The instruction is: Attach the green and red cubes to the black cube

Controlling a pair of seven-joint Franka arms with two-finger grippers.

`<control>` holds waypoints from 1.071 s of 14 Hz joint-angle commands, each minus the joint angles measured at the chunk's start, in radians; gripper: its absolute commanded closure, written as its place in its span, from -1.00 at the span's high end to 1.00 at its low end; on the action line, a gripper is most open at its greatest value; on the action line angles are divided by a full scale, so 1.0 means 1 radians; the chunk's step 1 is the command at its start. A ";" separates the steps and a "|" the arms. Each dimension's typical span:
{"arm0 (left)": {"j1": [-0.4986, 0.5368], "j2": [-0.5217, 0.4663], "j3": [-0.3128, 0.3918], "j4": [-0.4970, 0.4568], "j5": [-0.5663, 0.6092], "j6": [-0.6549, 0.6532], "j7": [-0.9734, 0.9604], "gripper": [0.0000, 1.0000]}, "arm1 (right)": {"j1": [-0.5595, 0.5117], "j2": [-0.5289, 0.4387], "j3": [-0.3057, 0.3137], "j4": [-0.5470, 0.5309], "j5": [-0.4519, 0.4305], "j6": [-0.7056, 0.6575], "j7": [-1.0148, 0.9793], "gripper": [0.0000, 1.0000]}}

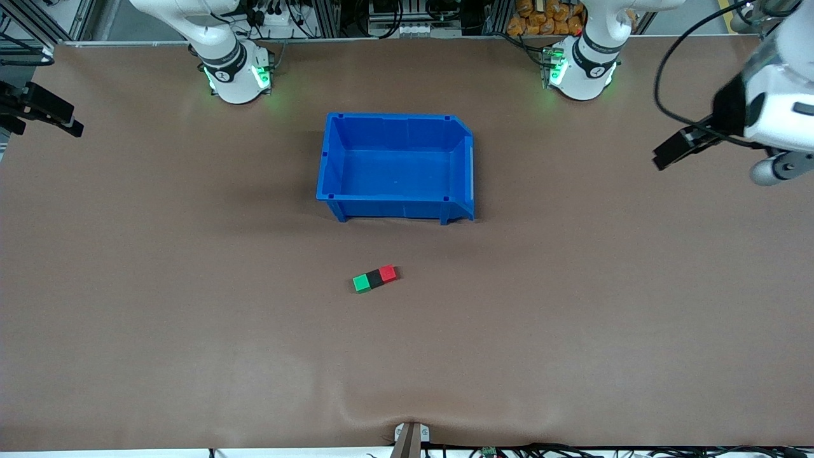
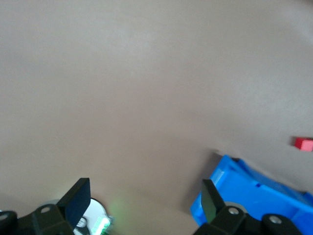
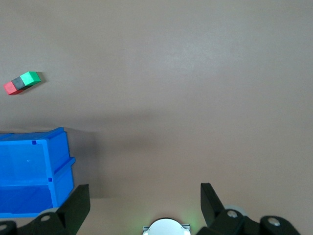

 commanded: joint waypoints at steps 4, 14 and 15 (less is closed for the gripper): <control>0.112 -0.119 -0.018 -0.108 0.008 0.001 0.260 1.00 | -0.014 0.000 0.010 0.014 -0.005 -0.011 0.013 1.00; 0.059 -0.335 0.039 -0.437 -0.034 0.120 0.312 1.00 | -0.014 0.003 0.011 0.015 -0.005 -0.007 0.007 1.00; 0.039 -0.340 0.054 -0.446 -0.035 0.120 0.313 1.00 | -0.014 0.003 0.011 0.015 -0.003 -0.007 0.006 1.00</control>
